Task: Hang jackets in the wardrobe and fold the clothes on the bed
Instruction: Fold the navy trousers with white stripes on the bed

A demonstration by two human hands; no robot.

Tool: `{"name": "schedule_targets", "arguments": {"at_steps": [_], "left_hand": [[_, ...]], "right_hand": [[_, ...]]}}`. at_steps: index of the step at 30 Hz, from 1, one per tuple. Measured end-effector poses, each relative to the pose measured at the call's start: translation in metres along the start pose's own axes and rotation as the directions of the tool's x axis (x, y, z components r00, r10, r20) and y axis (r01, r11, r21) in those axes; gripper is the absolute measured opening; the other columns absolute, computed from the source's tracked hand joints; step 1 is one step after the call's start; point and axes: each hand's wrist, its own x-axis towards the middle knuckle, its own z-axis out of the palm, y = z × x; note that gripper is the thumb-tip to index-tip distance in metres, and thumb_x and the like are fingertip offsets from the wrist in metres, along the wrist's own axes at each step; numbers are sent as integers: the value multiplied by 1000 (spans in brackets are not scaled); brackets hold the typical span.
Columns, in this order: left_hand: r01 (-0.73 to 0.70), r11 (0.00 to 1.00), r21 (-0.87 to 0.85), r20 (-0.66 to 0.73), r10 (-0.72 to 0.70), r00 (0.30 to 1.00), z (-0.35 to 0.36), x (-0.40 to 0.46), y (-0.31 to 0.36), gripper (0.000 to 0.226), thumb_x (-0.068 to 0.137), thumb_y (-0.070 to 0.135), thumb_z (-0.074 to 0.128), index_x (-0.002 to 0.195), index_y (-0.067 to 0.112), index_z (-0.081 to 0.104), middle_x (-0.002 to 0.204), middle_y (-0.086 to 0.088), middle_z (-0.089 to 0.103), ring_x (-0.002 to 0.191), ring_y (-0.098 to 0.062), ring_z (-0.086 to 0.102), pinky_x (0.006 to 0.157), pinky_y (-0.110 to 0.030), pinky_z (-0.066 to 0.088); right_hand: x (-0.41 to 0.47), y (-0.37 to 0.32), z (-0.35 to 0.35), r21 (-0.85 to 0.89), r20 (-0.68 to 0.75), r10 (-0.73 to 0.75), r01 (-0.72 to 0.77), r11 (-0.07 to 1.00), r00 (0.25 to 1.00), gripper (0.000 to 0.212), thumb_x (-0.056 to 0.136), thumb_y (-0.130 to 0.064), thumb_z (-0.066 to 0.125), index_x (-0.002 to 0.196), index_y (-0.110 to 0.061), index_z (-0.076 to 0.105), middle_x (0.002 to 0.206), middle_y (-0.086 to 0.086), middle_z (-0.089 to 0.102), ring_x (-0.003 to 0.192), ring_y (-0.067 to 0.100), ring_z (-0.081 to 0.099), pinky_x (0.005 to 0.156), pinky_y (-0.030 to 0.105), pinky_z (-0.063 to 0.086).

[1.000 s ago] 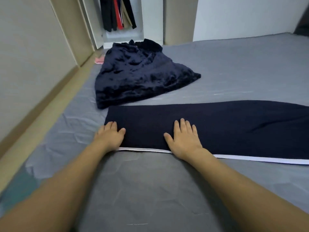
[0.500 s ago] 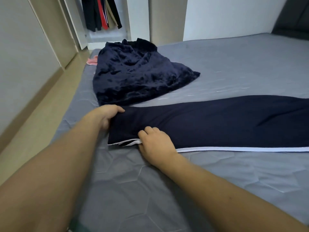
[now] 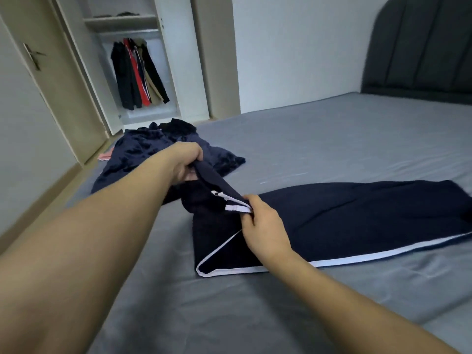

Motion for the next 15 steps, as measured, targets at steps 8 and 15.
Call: {"name": "schedule_targets", "arguments": {"at_steps": [8,15], "left_hand": [[-163,937,308,247,87,965,261,-36,103,19,97,17,43,114,7,44,91,-14,60,63,-20,59,48,-25,52],[-438,636,635,471,131,873,406,-26,55,39,100,18,38,131,1,54,132,-20,56,120,-36,53,98,-37,42]], "right_hand": [[-12,139,-157,256,-423,317,-224,940,849,8,91,-35,54,88,-28,53,80,-11,59,72,10,56,71,36,50],[-20,262,-229,477,-372,670,-487,732,643,40,75,-17,48,113,-29,55,93,0,61,81,23,66,76,48,57]]}}
